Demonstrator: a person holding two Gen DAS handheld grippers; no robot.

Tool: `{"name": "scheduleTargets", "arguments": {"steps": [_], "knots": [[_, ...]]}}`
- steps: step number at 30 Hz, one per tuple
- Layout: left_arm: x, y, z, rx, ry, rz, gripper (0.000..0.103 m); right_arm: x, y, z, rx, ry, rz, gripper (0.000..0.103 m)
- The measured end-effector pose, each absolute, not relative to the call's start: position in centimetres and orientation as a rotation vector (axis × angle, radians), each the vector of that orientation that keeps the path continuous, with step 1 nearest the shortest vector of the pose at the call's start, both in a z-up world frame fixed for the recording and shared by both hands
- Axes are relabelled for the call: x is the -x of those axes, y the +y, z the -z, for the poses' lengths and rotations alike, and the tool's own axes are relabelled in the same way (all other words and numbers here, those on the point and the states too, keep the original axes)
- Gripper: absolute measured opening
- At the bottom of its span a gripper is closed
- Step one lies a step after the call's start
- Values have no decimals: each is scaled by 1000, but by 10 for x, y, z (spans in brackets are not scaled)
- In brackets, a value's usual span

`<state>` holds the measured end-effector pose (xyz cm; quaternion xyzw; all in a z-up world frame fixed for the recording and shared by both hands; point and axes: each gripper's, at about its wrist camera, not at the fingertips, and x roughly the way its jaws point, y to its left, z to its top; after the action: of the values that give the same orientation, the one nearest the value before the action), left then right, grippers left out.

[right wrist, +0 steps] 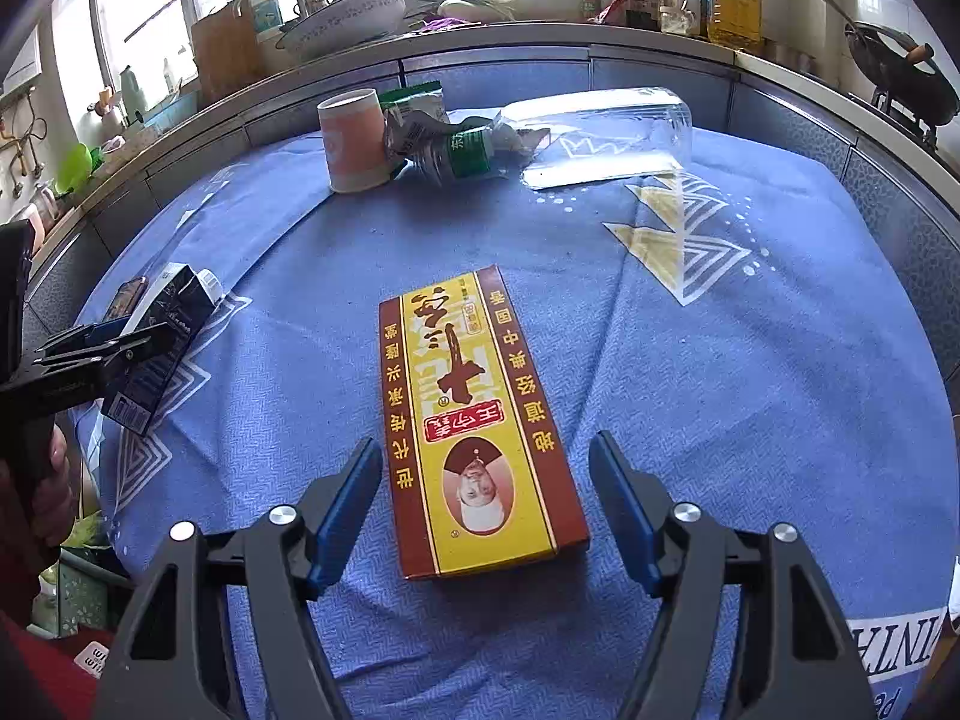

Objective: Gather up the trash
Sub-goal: 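Lift milk carton in left gripper while right gripper lifts the yellow-red box, then carry milk carton and yellow-red box in both grippers over the wastebasket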

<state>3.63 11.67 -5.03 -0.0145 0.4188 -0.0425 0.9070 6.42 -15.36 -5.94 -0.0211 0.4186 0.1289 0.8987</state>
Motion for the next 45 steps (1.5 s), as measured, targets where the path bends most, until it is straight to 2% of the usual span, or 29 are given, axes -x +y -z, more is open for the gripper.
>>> {"name": "scheduleTargets", "arguments": {"steps": [20,22,24,25,27,45], "knots": [[-38,115,57,-4,925,-57,68,-54,-158,71,48,853,-276,75],[-39,113,57,-8,925,-53,63,-55,-154,72,60,851,-288,75],[-39,112,57,-8,927,-40,57,-56,-152,72,74,847,-293,71],[-39,111,57,-8,927,-33,54,-58,-151,73,78,851,-295,62],[-39,107,57,-30,921,-39,53,-59,-151,73,72,848,-300,62],[-43,85,37,-40,863,15,51,-57,-189,45,-294,828,-424,61]]}}
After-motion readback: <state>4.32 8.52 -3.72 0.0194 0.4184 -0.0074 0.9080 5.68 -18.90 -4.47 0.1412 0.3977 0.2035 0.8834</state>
